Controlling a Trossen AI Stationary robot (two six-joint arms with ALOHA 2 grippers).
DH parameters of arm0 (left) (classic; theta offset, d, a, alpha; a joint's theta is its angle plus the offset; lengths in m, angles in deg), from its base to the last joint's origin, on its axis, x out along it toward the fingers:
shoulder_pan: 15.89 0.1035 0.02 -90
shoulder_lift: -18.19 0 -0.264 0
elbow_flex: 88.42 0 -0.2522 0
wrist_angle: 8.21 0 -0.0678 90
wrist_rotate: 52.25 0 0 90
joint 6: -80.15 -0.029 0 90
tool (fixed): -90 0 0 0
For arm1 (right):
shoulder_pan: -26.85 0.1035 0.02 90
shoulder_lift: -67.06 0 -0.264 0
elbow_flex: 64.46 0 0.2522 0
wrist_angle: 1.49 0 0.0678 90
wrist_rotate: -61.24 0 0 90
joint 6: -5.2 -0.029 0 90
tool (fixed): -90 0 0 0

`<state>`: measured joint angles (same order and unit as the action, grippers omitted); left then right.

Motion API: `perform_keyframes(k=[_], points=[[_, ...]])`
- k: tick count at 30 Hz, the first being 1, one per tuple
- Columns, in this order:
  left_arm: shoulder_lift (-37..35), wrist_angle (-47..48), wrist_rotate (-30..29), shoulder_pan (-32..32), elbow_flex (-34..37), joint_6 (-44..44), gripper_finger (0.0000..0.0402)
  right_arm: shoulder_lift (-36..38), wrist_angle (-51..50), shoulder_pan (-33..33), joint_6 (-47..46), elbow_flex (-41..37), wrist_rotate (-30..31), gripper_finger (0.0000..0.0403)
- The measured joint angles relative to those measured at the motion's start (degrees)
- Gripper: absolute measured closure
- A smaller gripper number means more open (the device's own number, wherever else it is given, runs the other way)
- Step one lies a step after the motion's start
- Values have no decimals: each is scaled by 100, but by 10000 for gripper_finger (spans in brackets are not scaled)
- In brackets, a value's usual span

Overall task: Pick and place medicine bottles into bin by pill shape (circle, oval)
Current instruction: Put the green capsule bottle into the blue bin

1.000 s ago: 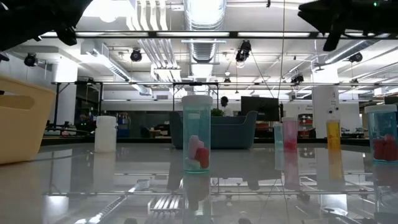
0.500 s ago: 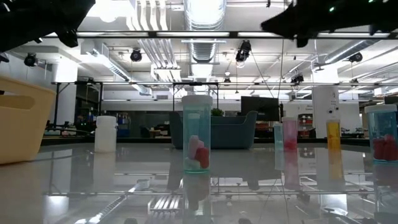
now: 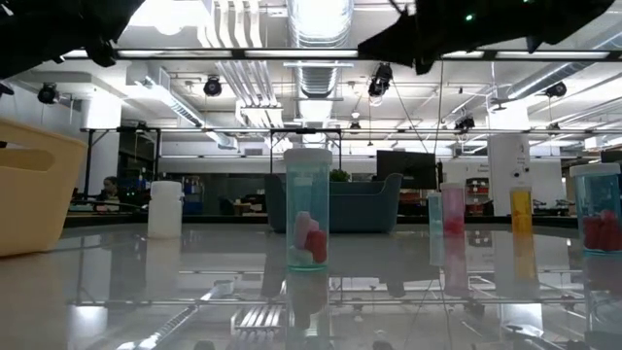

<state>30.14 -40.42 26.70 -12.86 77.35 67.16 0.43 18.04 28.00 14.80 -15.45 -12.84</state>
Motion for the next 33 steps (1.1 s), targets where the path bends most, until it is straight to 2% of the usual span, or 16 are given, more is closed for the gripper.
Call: perform_keyframes(k=[9, 13, 20, 28, 33], points=[[-4, -13, -39, 0, 0, 2, 395, -939, -88, 112, -13, 684, 11, 335], [-7, -13, -42, 0, -2, 3, 395, -1181, -535, 177, -15, 1065, 4, 335], [-7, -19, -56, 0, -2, 4, 395, -1552, -2002, 308, -121, 1886, 5, 335], [-7, -33, -136, 0, -4, 5, 395, -2080, -4285, 519, -364, 3119, -30, 335], [-9, -28, -136, 0, -4, 7, 395, -2517, -5249, 568, -481, 3747, -621, 335]])
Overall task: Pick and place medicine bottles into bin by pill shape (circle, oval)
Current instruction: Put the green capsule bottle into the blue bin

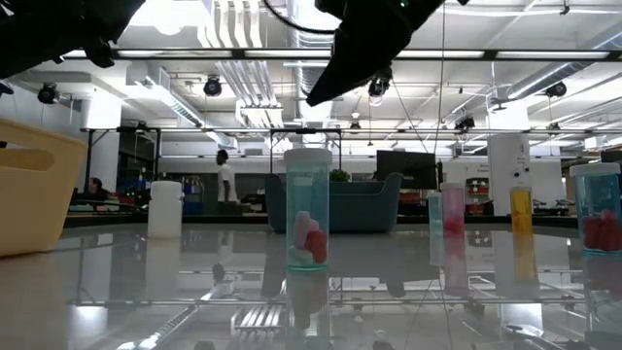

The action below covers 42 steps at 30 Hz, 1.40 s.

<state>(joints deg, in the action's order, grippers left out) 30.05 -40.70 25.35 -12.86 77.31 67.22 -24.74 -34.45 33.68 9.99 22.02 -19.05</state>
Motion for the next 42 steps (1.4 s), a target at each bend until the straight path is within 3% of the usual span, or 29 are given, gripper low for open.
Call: perform_keyframes(k=[9, 21, 27, 33, 42], points=[[-2, -1, -4, 0, 0, 0, 395, -625, -772, 4, -393, 665, -568, 322], [0, -3, -9, 0, -2, 0, 395, -923, -728, 35, -794, 681, -681, 190], [-2, -3, -9, -2, -2, 0, 395, -1252, -704, 44, -712, 677, -688, 151], [0, 0, -13, -2, -2, 0, 395, -1471, -547, 44, -605, 677, -686, 147], [0, -1, -158, 0, -4, 0, 395, -1495, -373, 44, -491, 677, -683, 177]])
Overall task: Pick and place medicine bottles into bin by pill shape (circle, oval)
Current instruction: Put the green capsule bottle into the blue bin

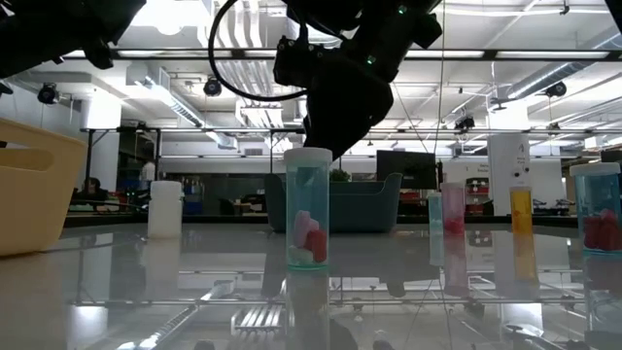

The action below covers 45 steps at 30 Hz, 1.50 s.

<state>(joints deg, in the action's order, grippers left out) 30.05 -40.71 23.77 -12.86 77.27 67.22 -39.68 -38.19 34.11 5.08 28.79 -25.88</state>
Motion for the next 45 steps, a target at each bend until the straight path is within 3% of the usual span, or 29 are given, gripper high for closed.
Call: perform_keyframes(k=[23, 38, 45], points=[[0, 0, 0, -1, 0, 0, 395, -2, -31, 0, 35, -15, 4, 278], [-2, -2, -1, -1, 0, 0, 395, 61, -60, 0, 15, -15, -5, 283], [-2, 2, 0, -2, 0, 0, 395, 432, -127, 0, 17, -11, -3, 281]])
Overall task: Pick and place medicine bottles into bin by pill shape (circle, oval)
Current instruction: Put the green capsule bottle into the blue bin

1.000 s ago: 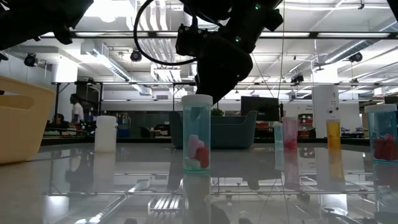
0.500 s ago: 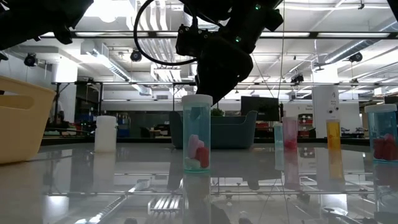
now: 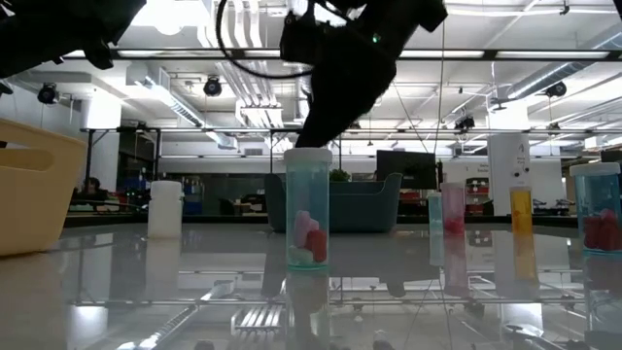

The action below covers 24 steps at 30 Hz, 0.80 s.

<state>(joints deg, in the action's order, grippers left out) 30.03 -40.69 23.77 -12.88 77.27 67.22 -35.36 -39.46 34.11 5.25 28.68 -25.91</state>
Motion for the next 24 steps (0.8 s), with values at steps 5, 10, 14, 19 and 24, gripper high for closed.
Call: perform_keyframes(k=[5, 10, 14, 19, 24], points=[[4, -9, -2, 2, 0, 0, 395, 482, -193, -13, -24, 7, 7, 283], [0, -8, -11, 0, 0, 4, 395, 991, -472, -144, -197, 9, 13, 282], [0, -11, -21, 2, 0, 13, 395, 1327, -616, -330, -297, 11, 18, 283], [0, -15, -24, 0, 0, 13, 395, 1553, -718, -598, -254, 11, 20, 284], [2, -22, -26, 2, 0, 13, 395, 1560, -726, -922, -188, 11, 22, 283]])
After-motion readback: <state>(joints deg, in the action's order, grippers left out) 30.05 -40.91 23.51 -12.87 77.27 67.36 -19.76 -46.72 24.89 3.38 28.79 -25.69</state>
